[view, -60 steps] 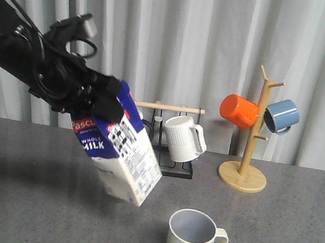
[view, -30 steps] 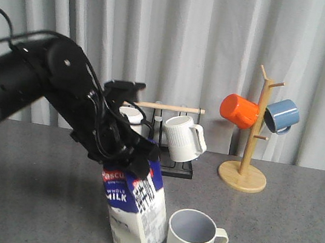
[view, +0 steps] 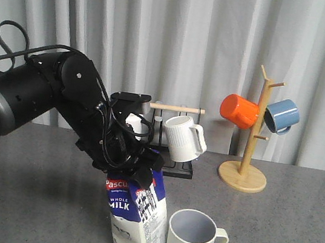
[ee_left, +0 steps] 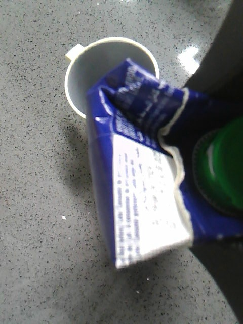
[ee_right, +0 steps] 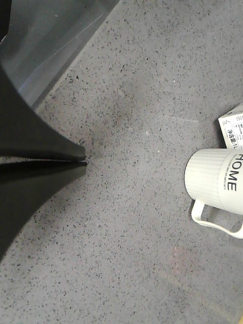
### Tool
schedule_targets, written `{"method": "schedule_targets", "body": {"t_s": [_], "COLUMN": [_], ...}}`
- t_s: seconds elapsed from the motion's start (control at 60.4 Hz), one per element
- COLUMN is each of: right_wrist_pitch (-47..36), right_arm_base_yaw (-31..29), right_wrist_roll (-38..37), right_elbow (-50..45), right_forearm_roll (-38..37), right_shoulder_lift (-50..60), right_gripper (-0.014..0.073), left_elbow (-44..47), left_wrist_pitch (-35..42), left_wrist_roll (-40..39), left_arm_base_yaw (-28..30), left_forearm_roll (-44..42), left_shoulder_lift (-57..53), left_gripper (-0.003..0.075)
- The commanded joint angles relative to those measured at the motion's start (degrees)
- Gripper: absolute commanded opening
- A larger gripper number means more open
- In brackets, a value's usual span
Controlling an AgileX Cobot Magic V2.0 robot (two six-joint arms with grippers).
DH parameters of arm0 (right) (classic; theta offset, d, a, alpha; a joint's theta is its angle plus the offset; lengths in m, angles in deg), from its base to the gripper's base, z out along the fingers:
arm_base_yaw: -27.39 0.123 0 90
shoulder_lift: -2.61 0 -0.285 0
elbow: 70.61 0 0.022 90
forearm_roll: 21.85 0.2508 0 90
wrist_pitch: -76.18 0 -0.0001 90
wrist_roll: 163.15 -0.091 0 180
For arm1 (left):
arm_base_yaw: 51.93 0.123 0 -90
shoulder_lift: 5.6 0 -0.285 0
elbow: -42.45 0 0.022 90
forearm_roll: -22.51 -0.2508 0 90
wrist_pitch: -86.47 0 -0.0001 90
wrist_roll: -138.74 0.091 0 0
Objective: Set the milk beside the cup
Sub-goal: 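Lower the milk carton beside the HOME mug with the left gripper, then open the left gripper and lift it away from the carton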
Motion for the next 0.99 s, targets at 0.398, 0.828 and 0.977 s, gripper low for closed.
{"method": "schedule_targets", "body": {"t_s": [0.398,0.828,0.977], "right_wrist_pitch": [-3.1,-3.16,-4.66], "right_arm_base_yaw": [-0.2,-0.2,-0.2], "right_wrist_roll": [0.16,0.16,-1.39], "right_elbow": [1.45,1.45,1.45], "right_forearm_roll": [0.58,0.58,0.58], "right_shoulder_lift": [-0.02,-0.02,-0.02], "right_gripper": [-0.0005,-0.0005,-0.0005], "left_elbow": [-1.78,-1.78,0.25], "left_wrist_pitch": [1.03,1.03,1.03], "left_wrist_roll": [-0.5,-2.41,-0.35], "left_arm_base_yaw": [-0.23,-0.17,-0.18], "left_forearm_roll": [3.66,4.64,4.08], "left_shoulder_lift": [-5.64,-17.35,-24.89], "left_gripper": [0.0531,0.0447,0.0251]}}
